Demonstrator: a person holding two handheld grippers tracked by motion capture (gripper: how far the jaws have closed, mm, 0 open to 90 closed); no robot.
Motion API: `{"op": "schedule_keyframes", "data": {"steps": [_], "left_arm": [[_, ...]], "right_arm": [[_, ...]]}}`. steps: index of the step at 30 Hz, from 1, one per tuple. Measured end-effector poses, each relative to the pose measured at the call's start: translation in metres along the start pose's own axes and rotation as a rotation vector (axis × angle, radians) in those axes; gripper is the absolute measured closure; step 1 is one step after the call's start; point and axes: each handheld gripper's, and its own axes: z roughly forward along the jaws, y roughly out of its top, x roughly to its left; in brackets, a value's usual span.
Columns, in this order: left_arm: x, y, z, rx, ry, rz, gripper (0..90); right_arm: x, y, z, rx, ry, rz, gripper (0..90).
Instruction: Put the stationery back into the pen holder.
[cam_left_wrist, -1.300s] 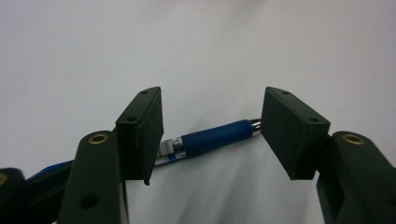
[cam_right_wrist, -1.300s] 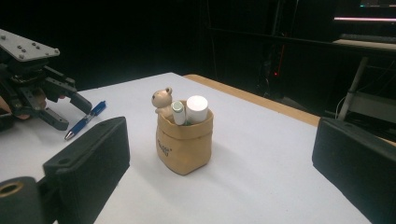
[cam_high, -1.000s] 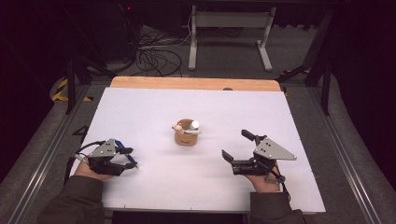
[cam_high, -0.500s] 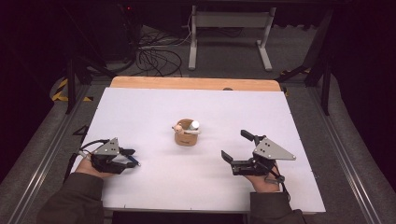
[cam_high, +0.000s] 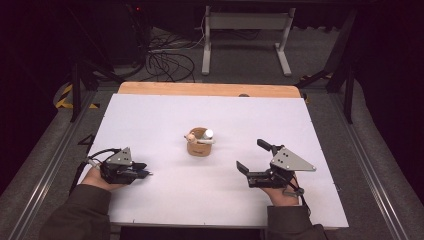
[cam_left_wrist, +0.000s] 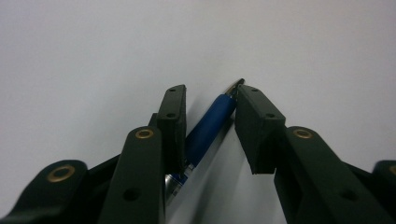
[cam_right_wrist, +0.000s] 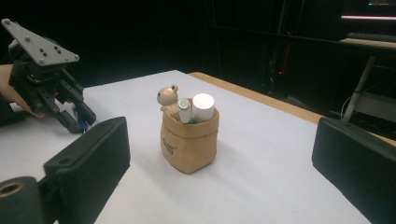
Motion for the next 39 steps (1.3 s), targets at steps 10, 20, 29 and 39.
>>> {"op": "schedule_keyframes", "data": {"steps": [10,20,29,39], "left_arm": [[-0.003,0.002,0.000,0.012,-0.008,-0.002,76.4],[-0.006,0.003,0.001,0.010,0.013,0.016,80.1],[-0.012,0.011,0.004,-0.058,0.044,-0.006,80.0],[-0.033,0.040,0.006,-0.151,0.049,0.009,80.0]], "right_arm": [[0.001,0.001,0.000,0.000,-0.001,-0.003,5.5],[0.004,0.001,0.003,0.010,0.007,-0.012,6.6],[0.004,0.000,0.003,0.010,-0.002,-0.008,7.5],[0.012,-0.001,0.012,0.012,0.025,-0.013,8.5]]}}
